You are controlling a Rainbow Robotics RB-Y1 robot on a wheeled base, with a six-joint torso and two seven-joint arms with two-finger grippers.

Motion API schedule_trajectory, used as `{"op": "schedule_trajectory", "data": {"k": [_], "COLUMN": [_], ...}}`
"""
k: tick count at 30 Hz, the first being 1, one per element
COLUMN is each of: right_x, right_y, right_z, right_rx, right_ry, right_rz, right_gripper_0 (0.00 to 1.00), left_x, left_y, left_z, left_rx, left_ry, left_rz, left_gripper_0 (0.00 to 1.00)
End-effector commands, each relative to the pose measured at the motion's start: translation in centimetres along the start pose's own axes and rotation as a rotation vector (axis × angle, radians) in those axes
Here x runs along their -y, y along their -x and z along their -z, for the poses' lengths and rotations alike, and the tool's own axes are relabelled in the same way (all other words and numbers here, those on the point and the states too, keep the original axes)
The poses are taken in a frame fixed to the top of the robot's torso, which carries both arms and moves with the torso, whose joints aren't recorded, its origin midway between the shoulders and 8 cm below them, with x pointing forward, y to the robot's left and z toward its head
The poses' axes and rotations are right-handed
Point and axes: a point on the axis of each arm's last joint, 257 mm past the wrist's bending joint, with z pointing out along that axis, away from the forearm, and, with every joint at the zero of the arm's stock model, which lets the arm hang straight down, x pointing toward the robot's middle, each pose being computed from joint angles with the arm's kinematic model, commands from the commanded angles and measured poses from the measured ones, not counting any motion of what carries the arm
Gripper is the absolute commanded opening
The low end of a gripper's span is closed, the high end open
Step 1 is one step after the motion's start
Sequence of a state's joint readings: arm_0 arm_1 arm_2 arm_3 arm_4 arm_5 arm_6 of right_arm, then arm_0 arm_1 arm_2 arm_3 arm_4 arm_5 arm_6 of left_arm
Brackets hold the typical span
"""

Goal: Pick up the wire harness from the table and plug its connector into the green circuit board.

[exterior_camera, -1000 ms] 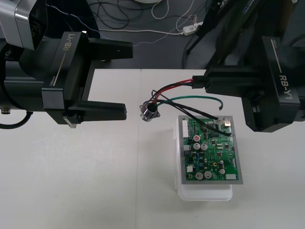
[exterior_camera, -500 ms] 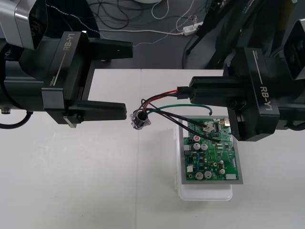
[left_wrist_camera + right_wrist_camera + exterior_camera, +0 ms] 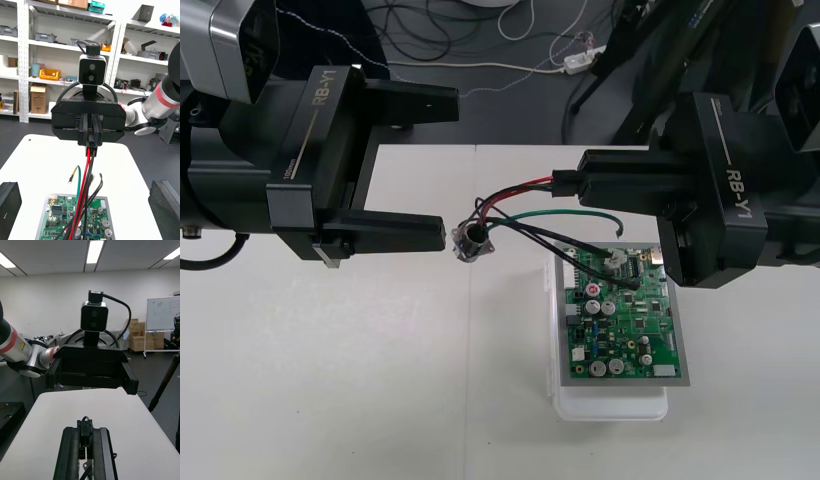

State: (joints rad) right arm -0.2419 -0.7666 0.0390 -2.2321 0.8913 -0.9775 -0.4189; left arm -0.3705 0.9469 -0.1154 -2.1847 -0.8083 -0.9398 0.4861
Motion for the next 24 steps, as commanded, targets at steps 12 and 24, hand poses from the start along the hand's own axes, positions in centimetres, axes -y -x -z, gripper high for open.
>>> {"op": "schedule_trajectory", "data": {"k": [12, 24], "right_x": [-0.84, -0.83], "right_y": [1.52, 1.75], "right_z": [-0.87, -0.94], "right_rx": [0.041, 0.053], "right_ry": [0.019, 0.018], "right_rz": [-0.006, -0.002], "right_gripper_0": [0.00, 0.00], "left_x": [0.40, 0.11], "left_y": [1.22, 0.80], "left_z": [-0.96, -1.58], "left_rx": [0.075, 0.085], "left_ry": [0.001, 0.010], "left_rz": [-0.029, -0.038], "left_gripper_0": [1.00, 1.00]}}
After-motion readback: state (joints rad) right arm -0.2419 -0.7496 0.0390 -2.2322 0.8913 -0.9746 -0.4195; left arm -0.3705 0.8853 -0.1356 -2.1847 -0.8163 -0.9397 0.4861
